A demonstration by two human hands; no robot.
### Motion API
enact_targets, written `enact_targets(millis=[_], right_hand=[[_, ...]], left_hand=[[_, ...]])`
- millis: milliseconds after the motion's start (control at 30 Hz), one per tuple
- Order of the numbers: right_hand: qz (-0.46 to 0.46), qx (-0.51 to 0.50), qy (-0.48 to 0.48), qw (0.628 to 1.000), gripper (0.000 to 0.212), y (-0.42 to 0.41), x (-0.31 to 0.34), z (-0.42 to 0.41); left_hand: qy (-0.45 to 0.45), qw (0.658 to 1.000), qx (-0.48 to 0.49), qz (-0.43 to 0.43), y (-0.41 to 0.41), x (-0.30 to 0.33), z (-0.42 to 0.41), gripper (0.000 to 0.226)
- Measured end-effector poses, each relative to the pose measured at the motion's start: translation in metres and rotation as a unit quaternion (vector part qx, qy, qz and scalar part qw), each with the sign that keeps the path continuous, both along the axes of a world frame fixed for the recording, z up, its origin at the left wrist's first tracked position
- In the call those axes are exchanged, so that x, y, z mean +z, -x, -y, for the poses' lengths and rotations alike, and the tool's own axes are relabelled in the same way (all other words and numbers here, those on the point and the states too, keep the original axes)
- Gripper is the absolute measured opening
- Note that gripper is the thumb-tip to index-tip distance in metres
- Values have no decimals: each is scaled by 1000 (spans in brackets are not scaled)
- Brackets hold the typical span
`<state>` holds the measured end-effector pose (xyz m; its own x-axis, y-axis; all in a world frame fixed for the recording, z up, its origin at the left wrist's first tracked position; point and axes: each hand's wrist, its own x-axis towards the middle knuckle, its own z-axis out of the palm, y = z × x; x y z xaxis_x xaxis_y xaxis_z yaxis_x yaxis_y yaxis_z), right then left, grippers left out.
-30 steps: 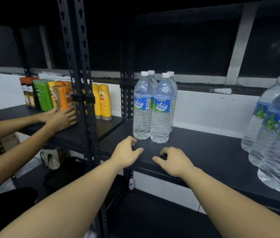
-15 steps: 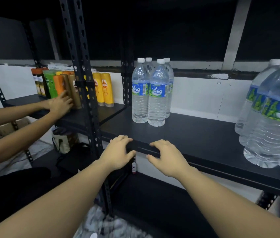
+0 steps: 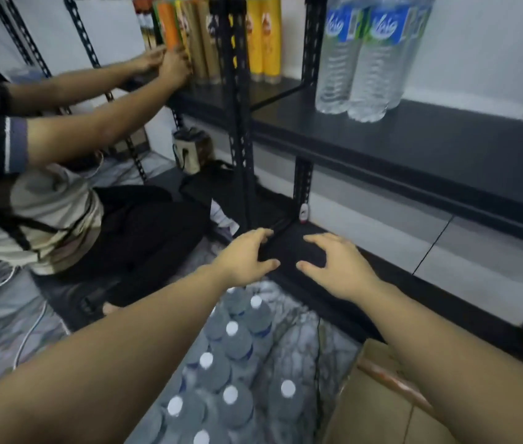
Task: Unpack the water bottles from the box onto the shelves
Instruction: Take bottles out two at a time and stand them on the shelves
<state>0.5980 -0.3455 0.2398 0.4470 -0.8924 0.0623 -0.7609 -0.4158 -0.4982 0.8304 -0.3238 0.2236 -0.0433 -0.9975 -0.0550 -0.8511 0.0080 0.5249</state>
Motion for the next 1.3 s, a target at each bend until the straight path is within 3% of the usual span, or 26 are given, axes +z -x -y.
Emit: enact_targets(millis=[200, 433, 533, 633, 700, 833, 1000, 1100, 1300], right_hand=[[15, -21, -128, 991, 67, -33, -86, -28], [23, -76, -218, 973, 50, -40, -177, -71], [-21, -85, -249, 965, 53, -37, -202, -82], [-102, -69, -289, 950, 63, -32, -220, -92], [-132, -53, -306, 941, 52, -28, -228, -100], [-131, -74, -287, 946, 35, -22, -238, -113], [-155, -84, -263, 948, 32, -24, -236, -119], [-144, -83, -264, 950, 26, -25, -237, -118], [-127, -111, -250, 954, 23, -12, -219, -107]], left_hand=[[-100, 995, -12, 8, -25, -95, -21, 53], [-164, 985, -35, 41, -35, -167, -17, 66], [-136, 989, -42, 45, -34, -180, 6, 69], [-170, 982, -51, 63, -28, -197, 24, 70], [-202, 975, -56, 73, -23, -209, 29, 66], [-170, 982, -25, 73, -14, -228, 30, 48], [-149, 984, 25, 91, -9, -233, 32, 56], [-140, 986, 17, 91, -9, -233, 33, 36], [-138, 987, -26, 77, 0, -218, 26, 28]])
